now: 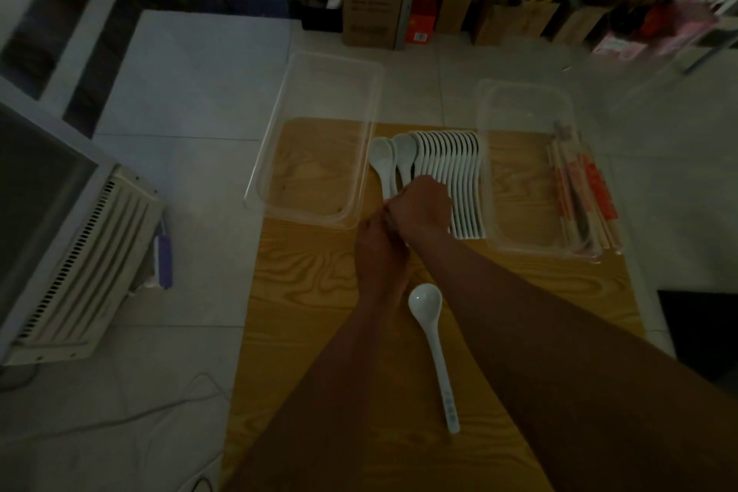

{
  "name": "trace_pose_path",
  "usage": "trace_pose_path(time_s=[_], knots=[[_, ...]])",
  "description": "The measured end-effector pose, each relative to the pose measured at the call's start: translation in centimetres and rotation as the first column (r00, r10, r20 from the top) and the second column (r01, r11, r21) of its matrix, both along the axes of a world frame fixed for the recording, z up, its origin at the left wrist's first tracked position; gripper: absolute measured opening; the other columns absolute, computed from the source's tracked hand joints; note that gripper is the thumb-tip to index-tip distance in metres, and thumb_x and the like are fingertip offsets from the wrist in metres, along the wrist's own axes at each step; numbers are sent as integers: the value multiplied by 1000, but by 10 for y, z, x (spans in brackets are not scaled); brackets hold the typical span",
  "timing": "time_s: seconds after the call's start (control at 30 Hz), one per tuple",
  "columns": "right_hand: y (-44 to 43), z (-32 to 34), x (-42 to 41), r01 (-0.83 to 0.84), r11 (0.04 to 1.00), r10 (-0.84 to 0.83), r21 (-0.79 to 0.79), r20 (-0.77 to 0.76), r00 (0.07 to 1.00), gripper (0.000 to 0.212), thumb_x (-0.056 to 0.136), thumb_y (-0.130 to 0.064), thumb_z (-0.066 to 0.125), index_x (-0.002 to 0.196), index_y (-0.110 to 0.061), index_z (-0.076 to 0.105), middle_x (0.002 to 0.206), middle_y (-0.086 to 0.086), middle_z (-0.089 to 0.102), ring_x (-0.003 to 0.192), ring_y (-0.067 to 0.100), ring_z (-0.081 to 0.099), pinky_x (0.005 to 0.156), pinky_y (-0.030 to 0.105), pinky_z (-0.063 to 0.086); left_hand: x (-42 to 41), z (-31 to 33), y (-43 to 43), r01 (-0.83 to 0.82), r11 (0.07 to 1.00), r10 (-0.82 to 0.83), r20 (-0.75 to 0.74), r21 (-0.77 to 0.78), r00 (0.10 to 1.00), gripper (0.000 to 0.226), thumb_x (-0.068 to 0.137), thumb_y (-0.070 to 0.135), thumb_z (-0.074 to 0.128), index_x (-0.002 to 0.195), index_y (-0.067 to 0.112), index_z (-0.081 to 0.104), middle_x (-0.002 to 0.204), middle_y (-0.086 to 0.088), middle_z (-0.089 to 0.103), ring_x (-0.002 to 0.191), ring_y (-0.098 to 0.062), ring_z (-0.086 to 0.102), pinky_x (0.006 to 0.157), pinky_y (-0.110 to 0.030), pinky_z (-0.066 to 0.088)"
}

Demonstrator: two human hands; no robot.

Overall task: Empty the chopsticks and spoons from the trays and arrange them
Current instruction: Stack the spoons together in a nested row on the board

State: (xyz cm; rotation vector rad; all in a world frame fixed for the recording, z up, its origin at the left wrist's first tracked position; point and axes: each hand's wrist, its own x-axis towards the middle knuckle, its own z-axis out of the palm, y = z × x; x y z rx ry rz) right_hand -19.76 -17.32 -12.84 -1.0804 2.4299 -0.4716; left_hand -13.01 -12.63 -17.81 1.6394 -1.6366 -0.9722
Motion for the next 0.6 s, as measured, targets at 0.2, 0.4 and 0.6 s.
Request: trace_pose_path(time_s=[0.2, 0.4, 0.6], knots=[[-4, -4, -2, 0, 1000, -2, -29, -57, 998, 20, 83, -26, 72, 92, -9, 67, 88, 6, 69, 83, 21, 68, 59, 26, 41, -3, -1, -5, 67, 997, -58, 264, -24, 963, 26, 89, 14, 58, 114, 12, 57, 107, -1, 56, 91, -7, 46, 80, -16, 33], [2, 0, -11, -58, 997, 56, -48, -47, 997, 16, 81, -25, 66, 79, -8, 67, 71, 5, 65, 66, 19, 65, 52, 25, 40, -20, 6, -13, -42, 999, 39, 335, 2, 941, 21, 93, 22, 58, 111, 12, 59, 108, -6, 59, 80, -13, 58, 62, -20, 39], [10, 11, -24, -43, 997, 40, -59, -57, 998, 19, 89, -23, 57, 76, -10, 64, 68, 1, 59, 63, 15, 59, 46, 21, 32, -27, 15, -20, -62, 997, 41, 432, 35, 901, 24, 99, 16, 45, 117, 4, 54, 117, -12, 53, 87, -23, 62, 63, -27, 43]])
